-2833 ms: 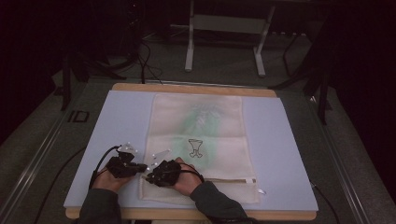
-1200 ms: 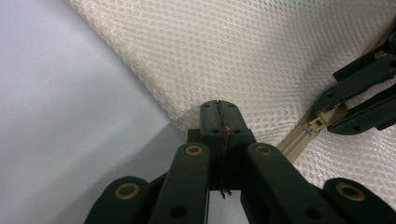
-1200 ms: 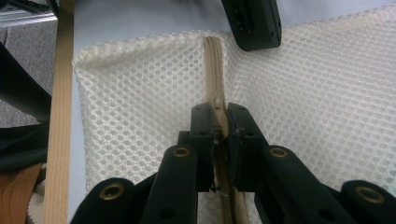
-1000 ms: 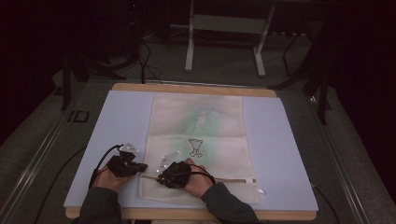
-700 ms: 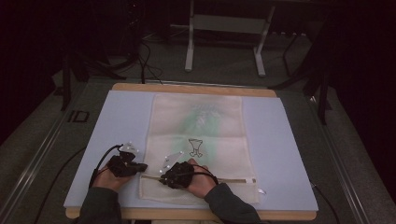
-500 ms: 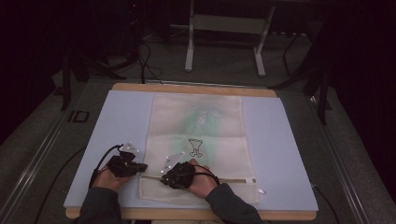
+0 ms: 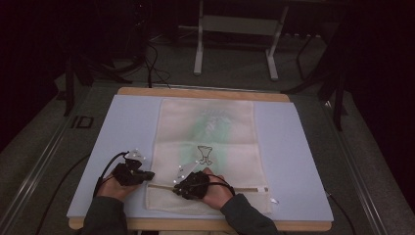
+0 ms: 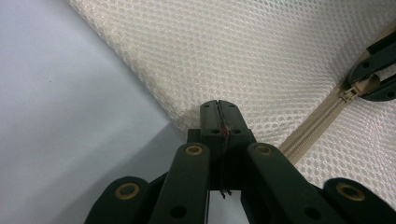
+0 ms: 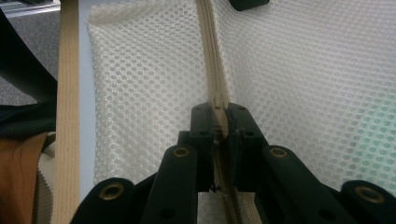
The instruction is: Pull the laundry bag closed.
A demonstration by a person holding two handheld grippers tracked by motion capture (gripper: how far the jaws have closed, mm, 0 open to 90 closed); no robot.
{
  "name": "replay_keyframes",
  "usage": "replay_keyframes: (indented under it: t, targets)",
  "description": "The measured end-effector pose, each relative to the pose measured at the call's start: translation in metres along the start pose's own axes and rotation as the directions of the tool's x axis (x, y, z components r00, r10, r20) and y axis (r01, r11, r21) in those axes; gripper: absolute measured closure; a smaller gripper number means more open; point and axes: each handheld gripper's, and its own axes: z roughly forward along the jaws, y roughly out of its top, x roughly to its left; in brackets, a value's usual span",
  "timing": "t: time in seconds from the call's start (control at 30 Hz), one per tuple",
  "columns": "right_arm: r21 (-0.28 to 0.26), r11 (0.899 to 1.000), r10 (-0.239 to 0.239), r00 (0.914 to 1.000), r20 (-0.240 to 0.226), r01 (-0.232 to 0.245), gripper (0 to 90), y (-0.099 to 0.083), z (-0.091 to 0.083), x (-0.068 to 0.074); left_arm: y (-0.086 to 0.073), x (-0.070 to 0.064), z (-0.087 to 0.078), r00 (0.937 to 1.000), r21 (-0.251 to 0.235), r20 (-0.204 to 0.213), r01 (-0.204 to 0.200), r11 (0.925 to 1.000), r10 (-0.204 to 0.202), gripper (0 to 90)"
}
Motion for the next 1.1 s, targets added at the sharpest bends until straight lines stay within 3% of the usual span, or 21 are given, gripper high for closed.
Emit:
replay_keyframes:
  t: [1.1]
  targets:
    - [0.041,0.999,-0.01,0.9997,0.02,0.009,82.3,-0.016,-0.02,0.002,0.0,0.0,0.0,1.0,0.001,-0.002,0.002,1.0,-0.002,89.8]
